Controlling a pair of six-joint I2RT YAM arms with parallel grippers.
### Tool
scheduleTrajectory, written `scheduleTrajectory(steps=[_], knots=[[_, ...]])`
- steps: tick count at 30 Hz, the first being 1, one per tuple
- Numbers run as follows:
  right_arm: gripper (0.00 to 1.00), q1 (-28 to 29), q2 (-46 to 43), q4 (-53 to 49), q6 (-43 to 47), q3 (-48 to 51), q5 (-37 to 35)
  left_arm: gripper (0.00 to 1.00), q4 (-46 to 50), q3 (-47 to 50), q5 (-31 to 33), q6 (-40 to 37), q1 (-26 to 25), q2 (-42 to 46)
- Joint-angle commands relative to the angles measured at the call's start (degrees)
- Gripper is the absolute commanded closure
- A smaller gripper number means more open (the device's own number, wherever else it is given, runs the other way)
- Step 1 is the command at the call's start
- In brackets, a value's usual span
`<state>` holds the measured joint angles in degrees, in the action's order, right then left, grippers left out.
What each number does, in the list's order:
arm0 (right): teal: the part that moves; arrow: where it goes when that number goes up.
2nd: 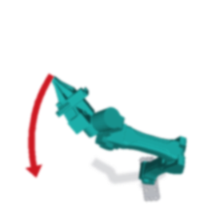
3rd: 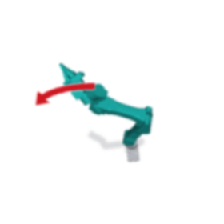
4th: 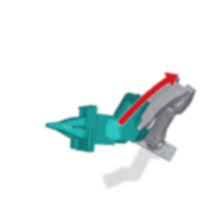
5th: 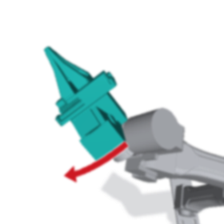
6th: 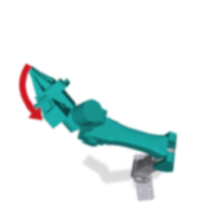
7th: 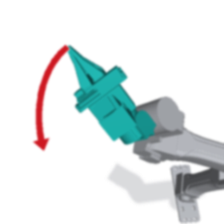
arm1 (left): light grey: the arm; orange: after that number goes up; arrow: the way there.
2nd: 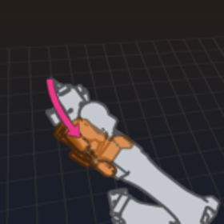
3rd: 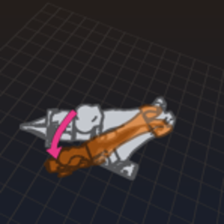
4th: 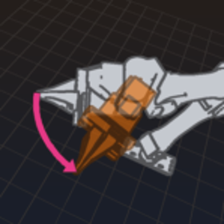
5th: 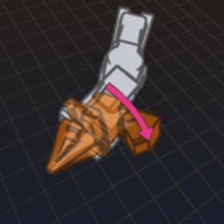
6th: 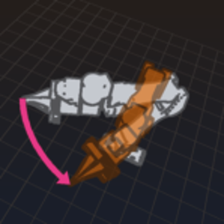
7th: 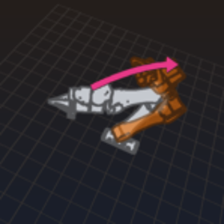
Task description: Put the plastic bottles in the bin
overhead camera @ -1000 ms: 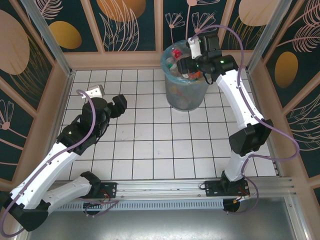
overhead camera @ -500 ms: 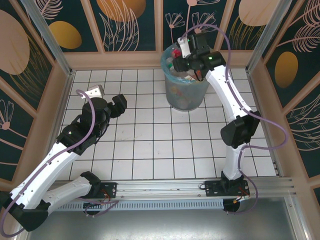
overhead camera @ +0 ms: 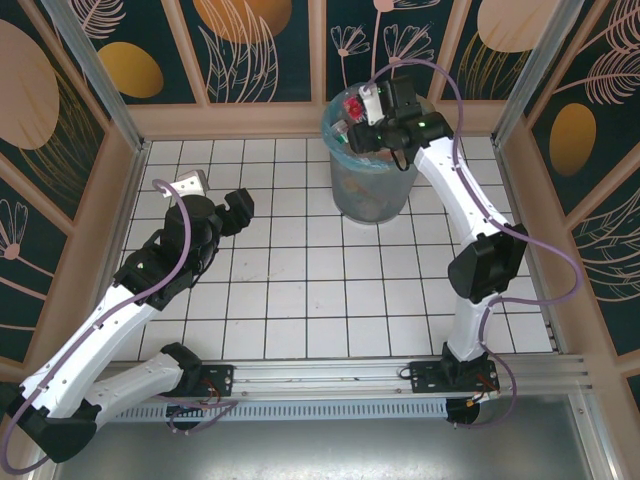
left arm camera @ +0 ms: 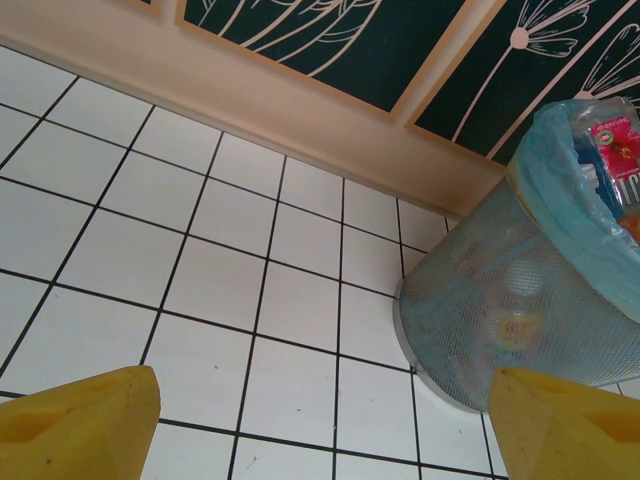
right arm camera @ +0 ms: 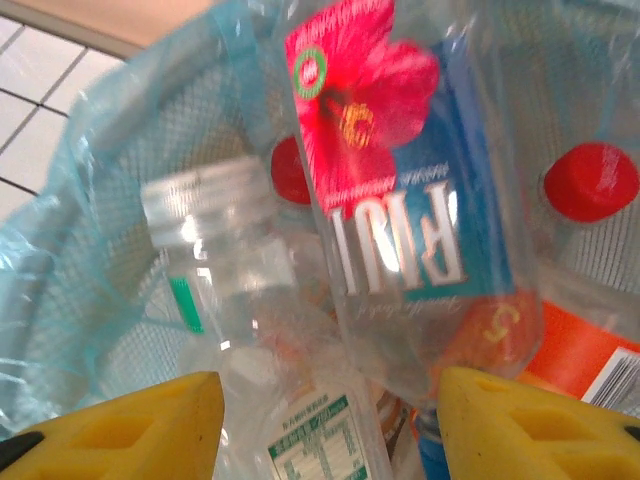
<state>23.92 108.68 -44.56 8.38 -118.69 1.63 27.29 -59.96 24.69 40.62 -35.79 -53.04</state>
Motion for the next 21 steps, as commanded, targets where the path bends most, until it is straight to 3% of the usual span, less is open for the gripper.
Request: scheduleTrajectory(steps=[1,11,16,21], knots=[[0.41,-0.27,0.54,-0.57,-1.41,-5.69,2.06,0.14,0.22,-0.06,1.42,0.07,0.02,0.12],[0.43,-1.14,5.42,7.80,-3.32,-8.91,1.85,0.13,-0.39,0.37,2.13,-0.19,-0.04,0.48],[0.46,-1.76,10.03,4.79,-4.42,-10.44,2.05,0.13,-0.10,0.53,1.96,-0.27,0.02,0.47],[0.49,-1.76,9.32,4.15,-4.58,-5.69,2.68,0.12,0.30,0.90,2.26,-0.23,-0.03,1.09]])
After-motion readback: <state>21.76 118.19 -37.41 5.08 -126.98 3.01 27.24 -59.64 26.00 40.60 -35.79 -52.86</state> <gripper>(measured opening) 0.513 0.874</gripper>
